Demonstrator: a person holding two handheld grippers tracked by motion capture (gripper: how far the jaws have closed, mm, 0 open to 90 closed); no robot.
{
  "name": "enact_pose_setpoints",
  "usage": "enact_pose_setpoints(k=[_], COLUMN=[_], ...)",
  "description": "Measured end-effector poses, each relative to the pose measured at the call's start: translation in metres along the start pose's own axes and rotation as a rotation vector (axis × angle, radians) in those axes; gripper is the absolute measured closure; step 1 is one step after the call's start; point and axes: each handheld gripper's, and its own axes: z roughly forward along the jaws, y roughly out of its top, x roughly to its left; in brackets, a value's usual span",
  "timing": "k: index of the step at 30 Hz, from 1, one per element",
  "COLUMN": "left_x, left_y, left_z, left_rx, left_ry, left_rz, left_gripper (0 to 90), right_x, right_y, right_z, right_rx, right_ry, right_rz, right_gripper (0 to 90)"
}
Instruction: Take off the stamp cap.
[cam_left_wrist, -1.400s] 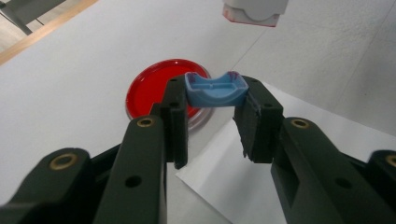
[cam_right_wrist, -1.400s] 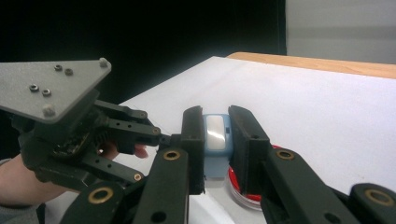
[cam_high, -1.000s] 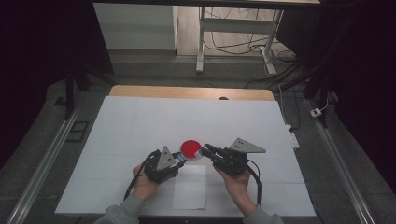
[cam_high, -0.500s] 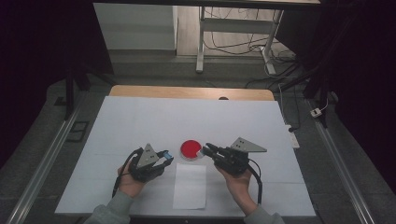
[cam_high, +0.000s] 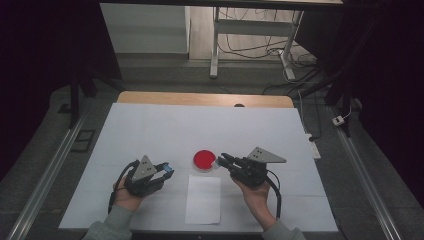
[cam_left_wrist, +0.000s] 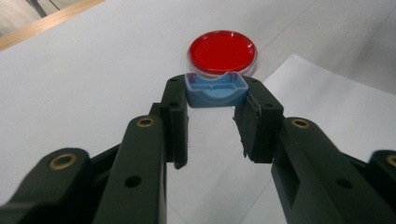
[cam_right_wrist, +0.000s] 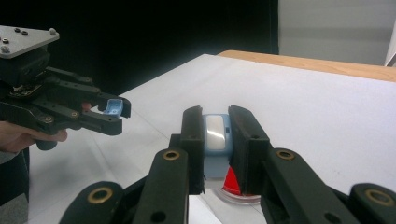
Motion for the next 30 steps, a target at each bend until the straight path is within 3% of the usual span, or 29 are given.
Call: enact_pose_setpoints(k=[30], left_x=[0.016], left_y=[-0.036], left_z=[-0.037], left_rx=[0.005], left_ry=[0.040], left_rz=[-0.102], left_gripper=[65.5], right_x=[-0.002], right_y=[0.003], right_z=[-0.001], right_rx=[0.007], right_ry=[-0.016], right_rz=[-0.035], right_gripper=[75.5])
